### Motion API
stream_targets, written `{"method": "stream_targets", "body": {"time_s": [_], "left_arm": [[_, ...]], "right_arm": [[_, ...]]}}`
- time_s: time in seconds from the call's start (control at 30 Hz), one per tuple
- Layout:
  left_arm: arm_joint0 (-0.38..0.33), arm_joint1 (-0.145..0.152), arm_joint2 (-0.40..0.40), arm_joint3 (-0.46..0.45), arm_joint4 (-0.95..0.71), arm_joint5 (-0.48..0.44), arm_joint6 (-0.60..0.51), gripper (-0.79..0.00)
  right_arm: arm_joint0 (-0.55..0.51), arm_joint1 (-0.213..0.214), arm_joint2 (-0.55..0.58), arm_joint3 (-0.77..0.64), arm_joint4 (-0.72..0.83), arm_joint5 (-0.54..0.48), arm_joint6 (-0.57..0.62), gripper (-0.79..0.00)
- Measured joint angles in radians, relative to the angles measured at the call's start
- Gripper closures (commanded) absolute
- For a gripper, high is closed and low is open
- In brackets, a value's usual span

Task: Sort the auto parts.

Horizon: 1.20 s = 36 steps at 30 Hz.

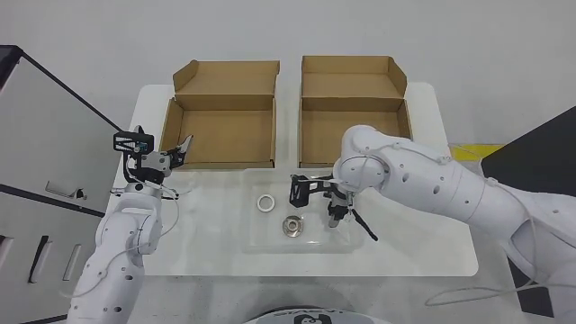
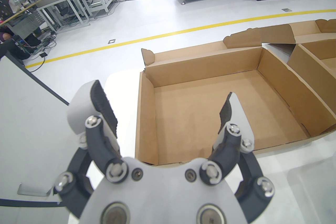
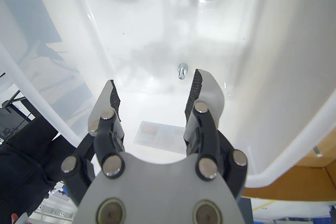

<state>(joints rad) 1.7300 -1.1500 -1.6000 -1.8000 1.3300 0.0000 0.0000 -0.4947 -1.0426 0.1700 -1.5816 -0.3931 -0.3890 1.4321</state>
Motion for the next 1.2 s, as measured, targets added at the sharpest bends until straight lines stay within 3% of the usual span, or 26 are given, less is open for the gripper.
{"method": "stream_targets", "body": {"time_s": [0.27, 1.2], "left_arm": [[0.0, 0.0, 0.0, 0.0, 0.0, 0.0, 0.0, -0.785], [0.0, 0.0, 0.0, 0.0, 0.0, 0.0, 0.0, -0.785]], "right_arm": [[-0.005, -0.008, 0.0, 0.029, -0.036, -0.013, -0.013, -0.397], [-0.015, -0.04, 0.0, 0.096, -0.086, -0.055, -0.055, -0.336]]}}
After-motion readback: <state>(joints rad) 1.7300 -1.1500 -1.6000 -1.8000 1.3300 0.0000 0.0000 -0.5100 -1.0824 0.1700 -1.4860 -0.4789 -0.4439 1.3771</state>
